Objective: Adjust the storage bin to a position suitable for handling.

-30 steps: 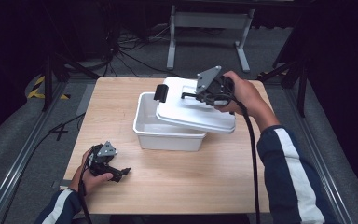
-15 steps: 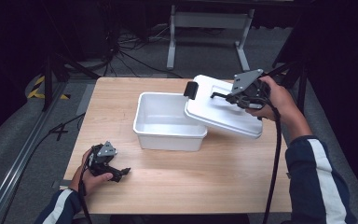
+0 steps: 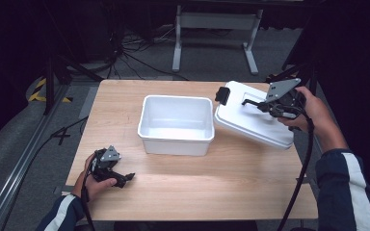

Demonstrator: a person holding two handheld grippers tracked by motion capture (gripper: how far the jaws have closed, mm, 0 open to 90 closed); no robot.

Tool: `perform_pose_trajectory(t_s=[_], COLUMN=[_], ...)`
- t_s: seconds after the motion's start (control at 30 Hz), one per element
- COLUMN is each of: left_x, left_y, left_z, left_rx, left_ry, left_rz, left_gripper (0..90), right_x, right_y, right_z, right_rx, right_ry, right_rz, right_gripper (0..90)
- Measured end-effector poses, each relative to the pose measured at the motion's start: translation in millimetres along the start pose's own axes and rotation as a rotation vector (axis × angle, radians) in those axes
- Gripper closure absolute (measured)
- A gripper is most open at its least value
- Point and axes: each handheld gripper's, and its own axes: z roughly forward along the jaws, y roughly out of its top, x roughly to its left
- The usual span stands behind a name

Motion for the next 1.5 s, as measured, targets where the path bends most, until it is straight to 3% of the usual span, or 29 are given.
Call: perform_pose_trajectory(t_s=[0.13, 0.6, 0.73, 1.5], left_x=[-0.2, 0.1, 0.1, -0.3], left_y=[-0.2, 0.1, 0.1, -0.2], left_z=[0.3, -0.2, -0.2, 0.2], left_rx=[-0.004, 0.002, 0.002, -0.004], left_ry=[0.002, -0.002, -0.002, 0.001], left_rz=[-0.003, 0.001, 0.001, -0.004], left_gripper=[0.2, 0.2, 0.2, 0.2], right_x=[-0.9, -2.2, -2.3, 3.9], right_y=[-11.0, -33.5, -41.1, -49.8], right_z=[4.6, 20.5, 32.7, 88.3], right_rx=[0.035, 0.066, 0.085, 0.127], right_ry=[0.005, 0.02, 0.029, 0.078], right_rz=[0.006, 0.046, 0.063, 0.112], right_gripper=[84.7, 84.8, 84.8, 84.8])
